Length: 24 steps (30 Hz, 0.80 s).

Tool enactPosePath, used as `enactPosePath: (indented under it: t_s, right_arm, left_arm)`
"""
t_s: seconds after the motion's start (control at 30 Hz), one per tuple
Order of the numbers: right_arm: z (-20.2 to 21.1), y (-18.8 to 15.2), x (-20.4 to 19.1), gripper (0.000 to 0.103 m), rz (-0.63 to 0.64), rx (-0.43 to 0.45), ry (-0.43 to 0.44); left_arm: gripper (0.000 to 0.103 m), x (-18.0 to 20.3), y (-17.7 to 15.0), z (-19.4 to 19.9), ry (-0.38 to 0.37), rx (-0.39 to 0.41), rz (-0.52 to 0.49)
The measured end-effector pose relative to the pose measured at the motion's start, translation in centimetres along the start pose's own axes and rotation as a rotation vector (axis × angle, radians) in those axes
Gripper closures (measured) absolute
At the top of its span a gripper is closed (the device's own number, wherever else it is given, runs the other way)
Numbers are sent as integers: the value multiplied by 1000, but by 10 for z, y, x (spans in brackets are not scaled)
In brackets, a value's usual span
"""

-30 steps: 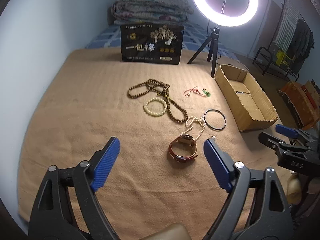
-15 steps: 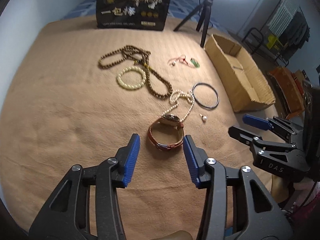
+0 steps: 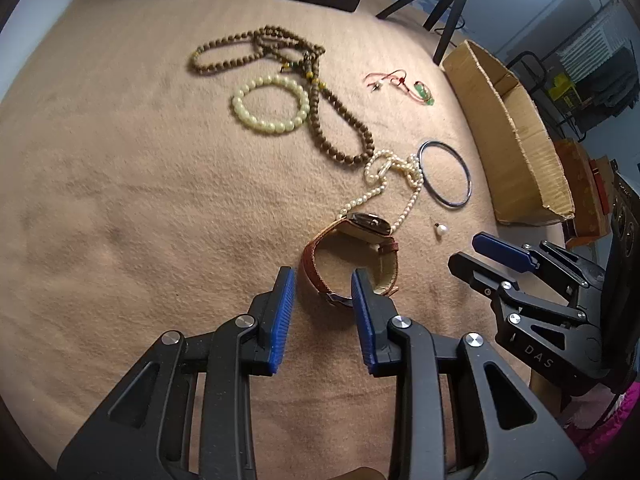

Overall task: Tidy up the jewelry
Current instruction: 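Lower the left tool onto the brown-strapped watch and close on it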

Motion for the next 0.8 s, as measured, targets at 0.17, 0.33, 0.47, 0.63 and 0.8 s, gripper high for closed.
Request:
enactPosePath:
  t_s: [0.17, 0.33, 0.47, 0.63, 0.8]
  right_arm:
    - [-8, 3, 5, 67, -9, -6, 4]
    - [-15, 9, 3, 69, -7, -3, 21]
    - [-21, 12, 3, 72, -1, -9, 23]
    - [-25, 14, 2, 79, 4, -11, 29]
    - [-28, 14, 2, 88, 5, -14, 33]
  left_arm:
    - [74, 6, 1, -7, 12, -5, -22]
    - [86, 7, 3, -13, 38, 1, -29]
    - [92, 5, 4, -18, 55, 3, -29]
    - [95, 5, 5, -19, 66, 14, -30]
    - [95, 7, 7, -18, 73, 27, -38]
Point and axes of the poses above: each gripper's, at about its wrist camera, not at the fingertips, and z roughly against the way its jaws point, x to its right, y to its top, the point moved 3 cm from there along -z, roughly the way its jaws point, and after that the axes turned 10 degrees about y, right-handed, at the moved point
